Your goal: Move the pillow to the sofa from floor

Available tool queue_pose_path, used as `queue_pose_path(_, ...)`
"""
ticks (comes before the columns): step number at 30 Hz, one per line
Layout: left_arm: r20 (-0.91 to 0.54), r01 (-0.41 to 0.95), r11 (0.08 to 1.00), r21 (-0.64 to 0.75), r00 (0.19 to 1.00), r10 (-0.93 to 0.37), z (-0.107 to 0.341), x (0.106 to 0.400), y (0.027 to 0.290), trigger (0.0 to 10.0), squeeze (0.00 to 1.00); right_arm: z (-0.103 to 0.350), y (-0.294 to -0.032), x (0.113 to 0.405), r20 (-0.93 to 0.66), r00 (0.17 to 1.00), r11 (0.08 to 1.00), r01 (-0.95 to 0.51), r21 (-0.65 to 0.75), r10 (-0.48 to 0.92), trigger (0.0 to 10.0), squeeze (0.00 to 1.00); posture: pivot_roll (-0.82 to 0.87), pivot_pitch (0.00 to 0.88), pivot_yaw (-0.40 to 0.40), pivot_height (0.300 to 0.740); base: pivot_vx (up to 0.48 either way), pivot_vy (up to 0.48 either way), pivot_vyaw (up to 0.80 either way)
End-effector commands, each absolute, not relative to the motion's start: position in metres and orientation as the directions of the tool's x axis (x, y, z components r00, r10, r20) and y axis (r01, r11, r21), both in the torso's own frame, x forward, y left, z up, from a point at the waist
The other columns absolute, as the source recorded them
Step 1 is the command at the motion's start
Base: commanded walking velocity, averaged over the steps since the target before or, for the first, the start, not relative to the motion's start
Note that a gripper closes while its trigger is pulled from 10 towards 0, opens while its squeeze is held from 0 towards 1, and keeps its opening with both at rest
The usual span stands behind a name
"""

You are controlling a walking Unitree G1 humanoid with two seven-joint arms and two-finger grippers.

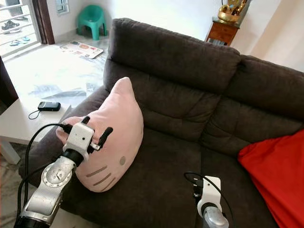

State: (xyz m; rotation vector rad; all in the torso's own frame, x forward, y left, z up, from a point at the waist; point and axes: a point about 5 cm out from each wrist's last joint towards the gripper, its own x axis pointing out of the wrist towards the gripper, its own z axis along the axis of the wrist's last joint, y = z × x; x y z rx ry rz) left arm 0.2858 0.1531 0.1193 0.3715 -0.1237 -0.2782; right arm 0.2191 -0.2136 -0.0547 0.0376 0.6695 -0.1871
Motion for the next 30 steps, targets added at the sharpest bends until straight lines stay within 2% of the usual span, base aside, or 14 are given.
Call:
queue_pose_path(1,0.068,0.252,0.895,0.368,0.953,-0.296,0.118,0.286,0.15,10.0,0.0,-0.053,-0.223,0.218,-0.622,0.76,0.976,0.215,-0.034,-0.189,10.0,0.0,0.16,0.0,-0.187,0.74,0.0,0.0,0.0)
queue_pose_path(4,0.049,0.236,0.907,0.348,0.962,-0.27,0.111,0.286,0.154,10.0,0.0,-0.053,-0.224,0.218,-0.624,0.758,0.976,0.216,-0.034,-0.19,10.0,0.0,0.16,0.0,-0.187,0.74,0.0,0.0,0.0)
queue_pose_path(6,-0.05,0.267,0.916,0.3,0.963,-0.264,0.087,0.281,0.157,10.0,0.0,-0.054,-0.222,0.219,-0.624,0.757,0.975,0.222,-0.031,-0.192,10.0,0.0,0.17,0.0,-0.172,0.74,0.0,0.0,0.0)
queue_pose_path(9,-0.114,0.314,0.908,0.278,0.949,-0.293,0.074,0.278,0.155,10.0,0.0,-0.053,-0.219,0.221,-0.619,0.761,0.974,0.224,-0.027,-0.192,10.0,0.0,0.17,0.0,-0.165,0.74,0.0,0.0,0.0)
queue_pose_path(16,-0.203,0.393,0.868,0.302,0.917,-0.345,0.059,0.276,0.15,10.0,0.0,-0.051,-0.213,0.225,-0.605,0.774,0.975,0.222,-0.018,-0.187,10.0,0.0,0.16,0.0,-0.157,0.74,0.0,0.0,0.0)
queue_pose_path(19,-0.128,0.32,0.895,0.312,0.947,-0.294,0.067,0.276,0.154,10.0,0.0,-0.049,-0.21,0.228,-0.592,0.785,0.976,0.219,-0.015,-0.185,10.0,0.0,0.16,0.0,-0.154,0.74,0.0,0.0,0.0)
queue_pose_path(20,-0.037,0.189,0.925,0.329,0.982,-0.188,0.078,0.277,0.164,10.0,0.0,-0.049,-0.21,0.228,-0.588,0.787,0.976,0.219,-0.016,-0.186,10.0,0.0,0.16,0.0,-0.154,0.74,0.0,0.0,0.0)
queue_pose_path(22,0.018,0.104,0.934,0.342,0.993,-0.118,0.086,0.277,0.172,10.0,0.0,-0.049,-0.21,0.228,-0.587,0.788,0.976,0.219,-0.016,-0.186,10.0,0.0,0.16,0.0,-0.153,0.74,0.0,0.0,0.0)
queue_pose_path(24,0.018,0.104,0.934,0.342,0.993,-0.118,0.086,0.277,0.172,10.0,0.0,-0.049,-0.21,0.228,-0.587,0.788,0.976,0.219,-0.016,-0.186,10.0,0.0,0.16,0.0,-0.153,0.74,0.0,0.0,0.0)
queue_pose_path(27,0.116,0.005,0.942,0.335,0.992,-0.047,0.1,0.273,0.182,10.0,0.0,-0.049,-0.211,0.227,-0.588,0.787,0.976,0.218,-0.018,-0.187,10.0,0.0,0.17,0.0,-0.154,0.74,0.0,0.0,0.0)
queue_pose_path(30,0.138,0.018,0.943,0.331,0.988,-0.068,0.104,0.271,0.181,10.0,0.0,-0.05,-0.212,0.226,-0.592,0.784,0.976,0.218,-0.019,-0.186,10.0,0.0,0.17,0.0,-0.154,0.74,0.0,0.0,0.0)
